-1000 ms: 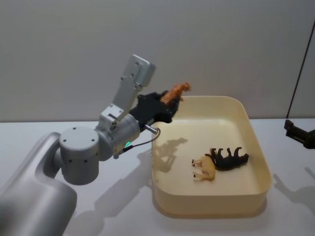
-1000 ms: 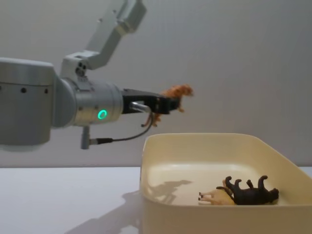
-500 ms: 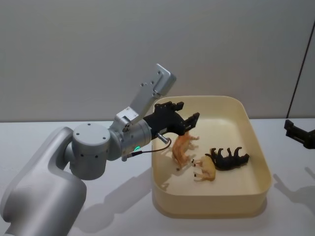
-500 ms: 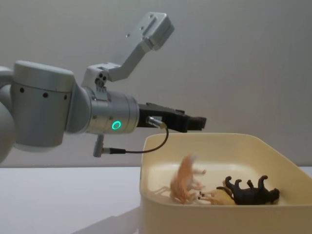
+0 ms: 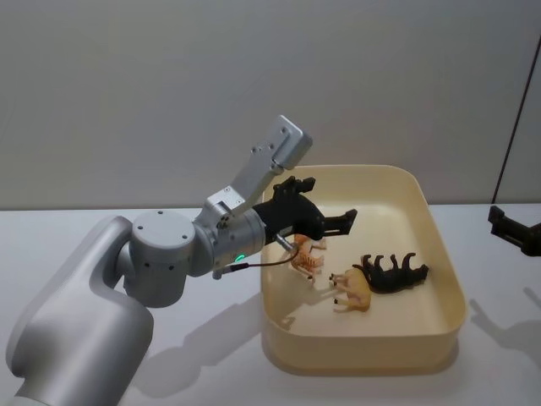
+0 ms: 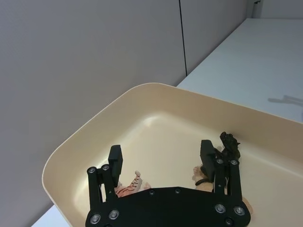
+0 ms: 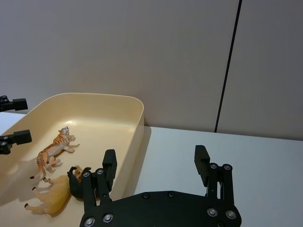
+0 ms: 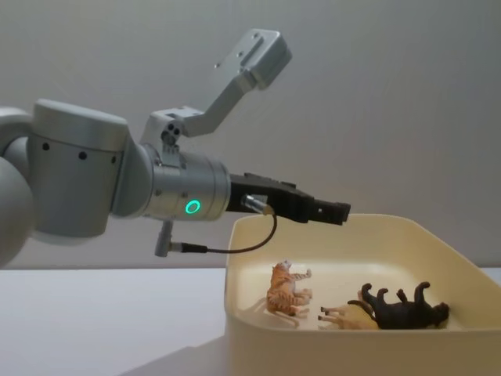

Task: Pick up the toy alternately with two hands and place it into the central storage box.

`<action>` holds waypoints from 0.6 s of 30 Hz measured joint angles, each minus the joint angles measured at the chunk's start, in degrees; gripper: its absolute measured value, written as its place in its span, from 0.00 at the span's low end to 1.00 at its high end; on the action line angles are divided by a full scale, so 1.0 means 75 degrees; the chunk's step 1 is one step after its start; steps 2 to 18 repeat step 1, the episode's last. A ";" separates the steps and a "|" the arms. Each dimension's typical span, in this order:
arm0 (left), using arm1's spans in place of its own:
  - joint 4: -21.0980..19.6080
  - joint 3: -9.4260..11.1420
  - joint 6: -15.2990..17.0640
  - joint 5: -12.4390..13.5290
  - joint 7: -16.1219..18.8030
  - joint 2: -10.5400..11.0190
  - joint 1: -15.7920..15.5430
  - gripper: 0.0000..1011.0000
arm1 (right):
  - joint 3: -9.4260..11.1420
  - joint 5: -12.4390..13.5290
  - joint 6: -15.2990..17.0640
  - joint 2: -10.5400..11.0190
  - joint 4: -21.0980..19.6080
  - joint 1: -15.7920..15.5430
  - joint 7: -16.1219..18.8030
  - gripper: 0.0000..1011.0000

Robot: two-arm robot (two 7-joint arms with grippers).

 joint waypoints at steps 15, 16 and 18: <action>0.0010 0.0004 0.0001 0.0009 -0.0018 -0.0004 -0.0008 0.99 | 0.0000 0.0000 0.0000 0.0000 0.0000 0.0001 0.0000 0.99; 0.0010 0.0004 0.0001 0.0009 -0.0018 -0.0004 -0.0008 0.99 | 0.0000 0.0000 0.0000 0.0000 0.0000 0.0001 0.0000 0.99; 0.0010 0.0004 0.0001 0.0009 -0.0018 -0.0004 -0.0008 0.99 | 0.0000 0.0000 0.0000 0.0000 0.0000 0.0001 0.0000 0.99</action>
